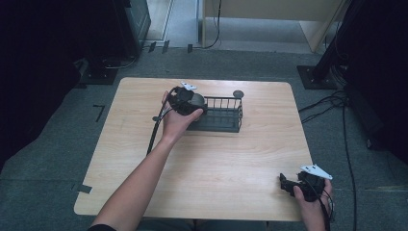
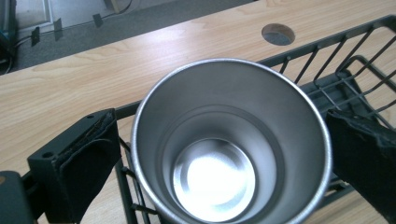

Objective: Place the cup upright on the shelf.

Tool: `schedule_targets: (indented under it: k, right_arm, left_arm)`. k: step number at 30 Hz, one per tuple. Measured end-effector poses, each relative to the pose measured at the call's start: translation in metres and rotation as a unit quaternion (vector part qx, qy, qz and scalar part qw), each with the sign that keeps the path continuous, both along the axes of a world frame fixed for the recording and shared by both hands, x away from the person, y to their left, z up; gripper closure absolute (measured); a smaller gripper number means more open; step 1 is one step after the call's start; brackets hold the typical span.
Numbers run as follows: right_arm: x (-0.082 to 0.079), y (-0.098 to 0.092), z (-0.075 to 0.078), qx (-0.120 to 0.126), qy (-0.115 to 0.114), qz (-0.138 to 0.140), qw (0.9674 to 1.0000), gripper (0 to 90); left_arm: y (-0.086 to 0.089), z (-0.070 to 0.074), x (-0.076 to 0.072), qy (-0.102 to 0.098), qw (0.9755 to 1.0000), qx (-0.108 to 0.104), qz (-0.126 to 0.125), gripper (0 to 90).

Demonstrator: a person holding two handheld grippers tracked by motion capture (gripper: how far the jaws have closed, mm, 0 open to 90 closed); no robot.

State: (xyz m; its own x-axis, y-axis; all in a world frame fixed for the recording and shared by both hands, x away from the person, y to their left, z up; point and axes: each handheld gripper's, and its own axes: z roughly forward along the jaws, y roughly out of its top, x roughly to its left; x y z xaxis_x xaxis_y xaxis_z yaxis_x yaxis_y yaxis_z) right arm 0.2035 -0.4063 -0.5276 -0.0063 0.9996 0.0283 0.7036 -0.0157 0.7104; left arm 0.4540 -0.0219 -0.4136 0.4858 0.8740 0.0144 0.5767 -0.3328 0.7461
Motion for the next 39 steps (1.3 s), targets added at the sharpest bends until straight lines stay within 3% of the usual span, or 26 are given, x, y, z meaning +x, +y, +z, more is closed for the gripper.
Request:
schedule_targets:
  k: [6,13,39]
  right_arm:
    - [0.0,0.0,0.0,0.0,0.0,0.0,1.0,0.0]
    - [0.0,0.0,0.0,0.0,0.0,0.0,1.0,0.0]
    - [0.0,0.0,0.0,0.0,0.0,0.0,1.0,0.0]
  left_arm:
    - [0.011,0.011,-0.008,-0.006,0.9997,-0.023,0.003,0.0]
    - [0.025,0.019,-0.019,-0.017,0.9993,-0.033,0.008,0.0]
    - [0.06,0.013,-0.059,-0.022,0.9982,-0.054,0.014,0.0]
